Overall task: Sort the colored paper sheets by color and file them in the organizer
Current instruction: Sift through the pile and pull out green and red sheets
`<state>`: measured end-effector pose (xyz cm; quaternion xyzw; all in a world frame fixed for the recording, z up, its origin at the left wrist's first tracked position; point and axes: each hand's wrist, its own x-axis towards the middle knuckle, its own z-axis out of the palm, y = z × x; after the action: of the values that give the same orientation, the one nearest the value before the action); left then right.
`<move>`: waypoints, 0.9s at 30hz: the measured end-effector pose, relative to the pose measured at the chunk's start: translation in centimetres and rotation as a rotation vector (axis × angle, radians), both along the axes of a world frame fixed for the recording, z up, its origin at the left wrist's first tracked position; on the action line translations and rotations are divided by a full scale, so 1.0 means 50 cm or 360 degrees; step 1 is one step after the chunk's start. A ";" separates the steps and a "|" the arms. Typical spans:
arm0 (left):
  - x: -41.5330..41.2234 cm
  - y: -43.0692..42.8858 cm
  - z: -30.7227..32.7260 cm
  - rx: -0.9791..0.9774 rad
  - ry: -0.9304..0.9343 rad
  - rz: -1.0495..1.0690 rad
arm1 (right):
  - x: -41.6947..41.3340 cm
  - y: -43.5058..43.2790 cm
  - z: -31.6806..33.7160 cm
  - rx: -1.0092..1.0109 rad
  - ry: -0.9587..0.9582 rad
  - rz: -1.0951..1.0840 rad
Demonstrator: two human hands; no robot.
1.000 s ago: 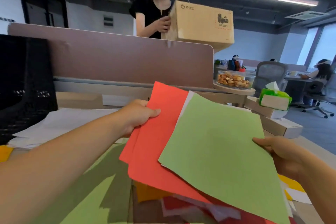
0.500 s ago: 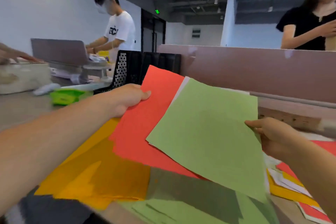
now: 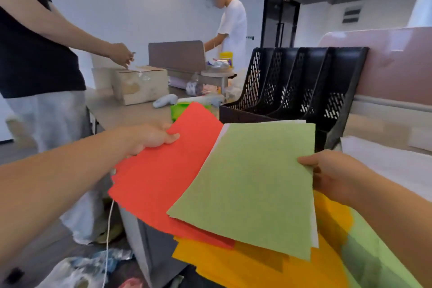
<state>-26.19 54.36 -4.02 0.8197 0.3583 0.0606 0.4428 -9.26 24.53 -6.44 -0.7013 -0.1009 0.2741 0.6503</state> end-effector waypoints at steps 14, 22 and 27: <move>0.166 0.107 -0.089 0.1352 0.0152 0.0161 | 0.085 0.067 -0.054 -0.0237 0.0030 -0.0005; 0.202 -0.128 0.010 0.0090 -0.0035 -0.0225 | 0.087 -0.084 0.016 -0.0099 -0.0041 -0.0041; 0.251 -0.279 0.022 -0.0348 -0.0327 -0.0400 | 0.083 -0.250 0.060 -0.0038 -0.0064 -0.0166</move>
<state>-13.63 40.43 -2.92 0.7945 0.2104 0.0490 0.5675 -5.10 12.02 -3.47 -0.7186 -0.0739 0.2270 0.6531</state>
